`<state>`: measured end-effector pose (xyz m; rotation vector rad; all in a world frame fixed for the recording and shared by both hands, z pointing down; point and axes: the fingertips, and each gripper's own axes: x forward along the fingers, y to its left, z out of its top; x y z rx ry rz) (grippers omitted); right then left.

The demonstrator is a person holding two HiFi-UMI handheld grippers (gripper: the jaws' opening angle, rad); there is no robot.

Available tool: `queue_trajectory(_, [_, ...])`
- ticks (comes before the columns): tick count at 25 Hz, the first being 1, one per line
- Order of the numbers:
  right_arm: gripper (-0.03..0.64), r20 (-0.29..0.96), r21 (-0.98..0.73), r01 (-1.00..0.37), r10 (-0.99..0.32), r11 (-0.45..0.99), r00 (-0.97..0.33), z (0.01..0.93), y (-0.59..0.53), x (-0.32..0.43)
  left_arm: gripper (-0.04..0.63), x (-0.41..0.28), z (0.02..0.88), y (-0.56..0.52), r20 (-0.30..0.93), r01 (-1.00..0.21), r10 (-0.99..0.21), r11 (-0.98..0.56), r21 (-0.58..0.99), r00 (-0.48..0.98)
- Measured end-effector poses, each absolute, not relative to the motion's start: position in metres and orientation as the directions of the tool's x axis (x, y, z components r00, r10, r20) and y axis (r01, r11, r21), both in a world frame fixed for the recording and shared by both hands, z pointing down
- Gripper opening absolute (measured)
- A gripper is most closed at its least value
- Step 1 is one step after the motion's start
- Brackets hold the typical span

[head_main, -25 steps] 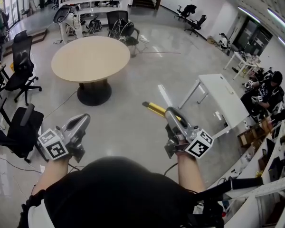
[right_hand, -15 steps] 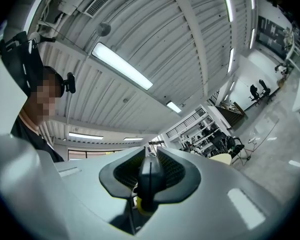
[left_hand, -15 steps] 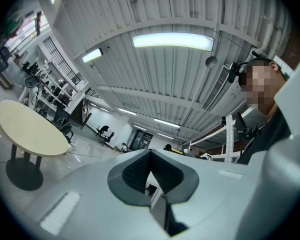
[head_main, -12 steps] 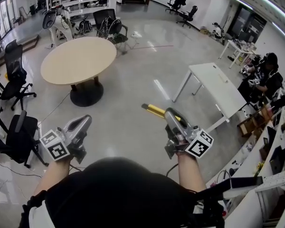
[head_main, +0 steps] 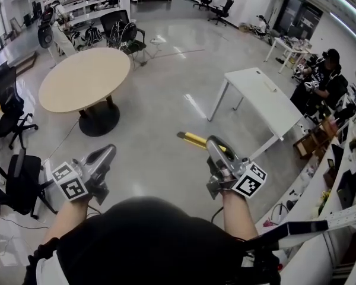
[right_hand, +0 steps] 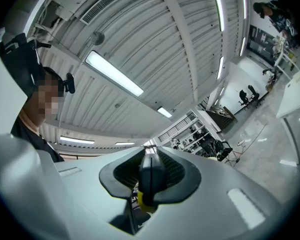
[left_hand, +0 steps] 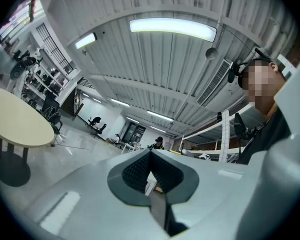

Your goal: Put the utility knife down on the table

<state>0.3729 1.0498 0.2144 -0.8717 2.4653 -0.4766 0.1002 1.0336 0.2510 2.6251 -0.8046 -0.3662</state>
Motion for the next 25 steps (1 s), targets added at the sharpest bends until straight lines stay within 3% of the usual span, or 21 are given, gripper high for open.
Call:
queue_trajectory(11, [0.086, -0.274, -0.432, -0.595, -0.727, 0.678, -0.630, 0.210, 1.003, 0.346, -0.002, 0.081, 0.266, 0.960, -0.190, -0.363, -0.483, -0.818, 0.446, 0.855])
queue_trajectory(25, [0.084, -0.272, -0.388, -0.633, -0.740, 0.669, -0.615, 0.187, 0.845, 0.177, -0.002, -0.076, 0.255, 0.786, -0.234, -0.302, -0.424, -0.855, 0.422, 0.875])
